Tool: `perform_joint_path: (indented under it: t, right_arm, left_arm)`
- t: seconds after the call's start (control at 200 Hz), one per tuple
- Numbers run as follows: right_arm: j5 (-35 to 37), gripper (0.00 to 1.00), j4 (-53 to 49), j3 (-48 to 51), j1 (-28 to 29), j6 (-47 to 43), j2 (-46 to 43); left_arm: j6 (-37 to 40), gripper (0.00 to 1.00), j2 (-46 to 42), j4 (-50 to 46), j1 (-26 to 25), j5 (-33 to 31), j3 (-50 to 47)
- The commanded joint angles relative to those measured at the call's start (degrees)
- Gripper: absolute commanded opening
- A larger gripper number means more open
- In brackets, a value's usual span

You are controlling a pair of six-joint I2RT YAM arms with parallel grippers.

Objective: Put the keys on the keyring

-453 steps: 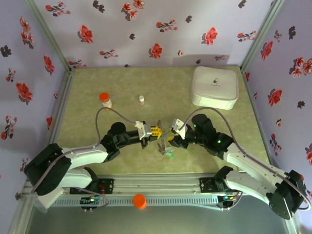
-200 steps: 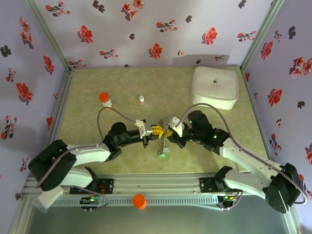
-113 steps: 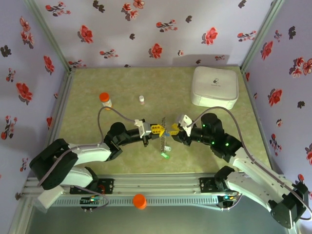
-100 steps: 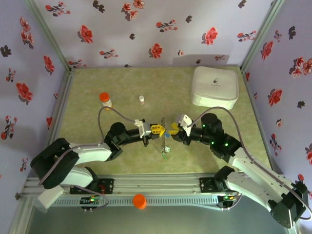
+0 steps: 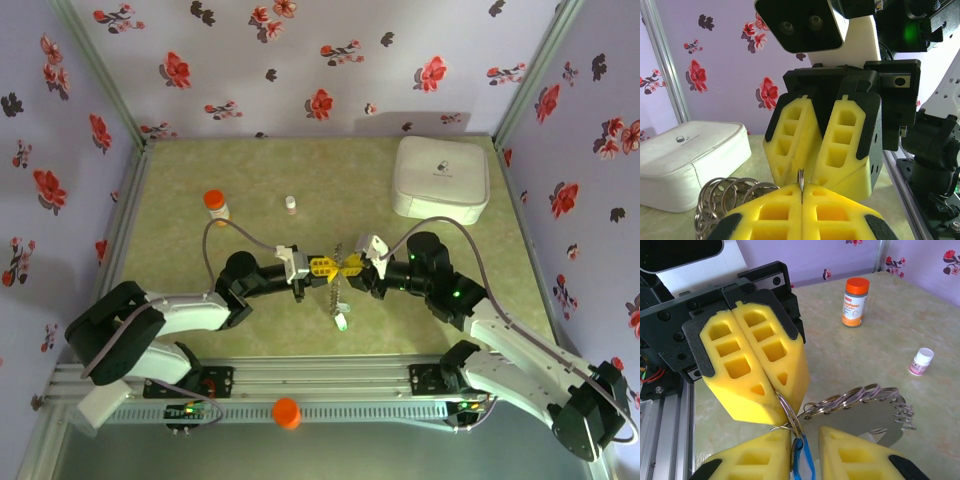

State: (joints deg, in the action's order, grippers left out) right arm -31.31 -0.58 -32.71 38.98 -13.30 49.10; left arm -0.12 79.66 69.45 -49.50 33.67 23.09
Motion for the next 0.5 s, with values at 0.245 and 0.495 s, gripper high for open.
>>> perform_joint_path:
  t: [0.245, 0.495]
  right_arm:
    - [-2.42, 0.17, 3.05, 0.12, -0.22, 0.47, -0.81]
    - [0.27, 0.28, -4.09, -1.17, -0.22, -2.29, -0.84]
  left_arm:
    - [-1.35, 0.00, -0.03, 4.29, -0.08, 2.89, 0.37]
    - [-0.58, 0.00, -0.51, 4.26, -0.11, 1.83, 0.20]
